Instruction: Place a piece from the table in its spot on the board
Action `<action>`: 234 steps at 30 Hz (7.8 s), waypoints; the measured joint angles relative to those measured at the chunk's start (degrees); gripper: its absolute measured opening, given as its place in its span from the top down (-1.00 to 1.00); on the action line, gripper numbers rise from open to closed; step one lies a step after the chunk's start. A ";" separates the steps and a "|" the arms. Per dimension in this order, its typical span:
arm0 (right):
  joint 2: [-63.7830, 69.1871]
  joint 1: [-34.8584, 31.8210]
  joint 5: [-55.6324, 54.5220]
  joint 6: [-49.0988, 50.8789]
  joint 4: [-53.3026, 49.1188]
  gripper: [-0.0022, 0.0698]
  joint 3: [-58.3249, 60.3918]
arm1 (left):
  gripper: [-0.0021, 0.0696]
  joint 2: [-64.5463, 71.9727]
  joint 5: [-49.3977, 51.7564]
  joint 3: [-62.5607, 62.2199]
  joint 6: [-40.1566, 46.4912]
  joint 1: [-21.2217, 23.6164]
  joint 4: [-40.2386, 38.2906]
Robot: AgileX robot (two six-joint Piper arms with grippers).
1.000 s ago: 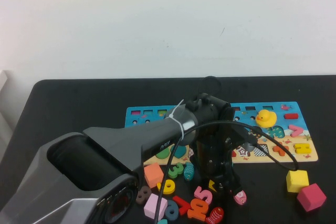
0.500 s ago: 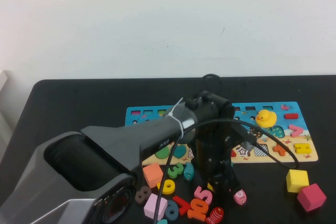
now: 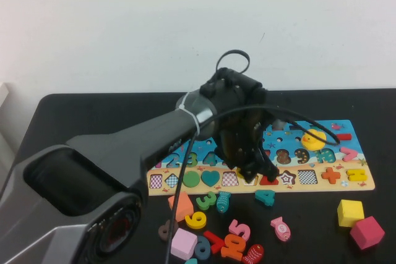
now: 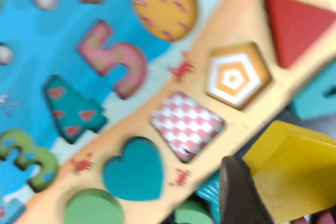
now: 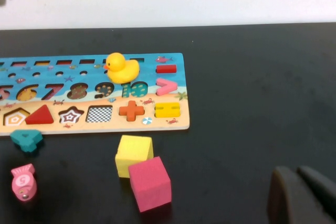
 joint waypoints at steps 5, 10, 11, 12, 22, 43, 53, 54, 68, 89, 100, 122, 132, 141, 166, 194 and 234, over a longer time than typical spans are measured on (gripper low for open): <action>0.00 0.00 0.00 0.00 0.00 0.89 0.00 | 0.07 0.00 -2.60 -0.04 -2.00 1.37 -1.51; 0.00 0.00 0.00 0.00 0.00 0.89 0.00 | 0.07 0.00 -5.49 -0.04 -2.00 1.77 -4.24; 0.00 0.00 0.00 0.00 0.00 0.89 0.00 | 0.07 0.00 -5.76 -0.04 -2.00 1.77 -4.50; 0.00 0.00 0.00 0.00 0.00 0.89 0.00 | 0.07 0.12 -6.09 -0.14 -2.00 1.77 -4.51; 0.00 0.00 0.00 0.00 0.00 0.89 0.00 | 0.07 4.03 -6.63 -0.36 -1.90 1.77 -6.20; 0.00 0.00 0.00 0.00 0.00 0.89 0.00 | 0.05 5.20 -9.85 -0.36 -1.80 1.86 -7.32; 0.00 0.00 0.00 0.00 0.00 0.89 0.00 | -0.11 6.06 -9.60 -0.39 -2.03 2.37 -7.52; 0.00 0.00 0.00 0.00 0.00 0.89 0.00 | -0.14 6.37 -9.17 -0.39 -2.03 2.68 -7.72; 0.00 0.00 0.00 0.00 0.00 0.89 0.00 | -0.22 7.10 -8.36 -0.39 -2.03 3.62 -8.93; 0.00 0.00 0.00 0.00 0.00 0.89 0.00 | -0.21 4.94 -1.92 -8.10 3.09 3.62 -9.00; 0.00 0.00 0.00 0.00 0.00 0.89 0.00 | 0.80 6.50 3.01 -8.10 2.91 3.62 -10.12; 0.00 0.00 0.00 0.00 0.00 0.89 0.00 | 0.94 9.23 4.28 -8.18 2.68 3.62 -9.22; 0.00 0.00 0.00 0.00 0.00 0.89 0.00 | 0.94 9.70 2.72 -8.18 2.34 3.62 -11.88; 0.00 0.00 0.00 0.00 0.00 0.89 0.00 | 0.94 9.70 2.59 -8.23 2.34 3.62 -12.30; 0.00 0.00 0.00 0.00 0.02 0.89 0.00 | 0.95 -23.79 -1.13 12.76 10.21 3.62 -6.62; 0.00 0.00 0.00 0.00 0.02 0.89 0.00 | 0.95 -96.24 -18.41 79.22 6.21 3.67 -7.13; 0.00 0.00 0.00 0.00 0.02 0.89 0.00 | 0.95 -137.09 -44.42 117.91 0.13 38.83 -3.13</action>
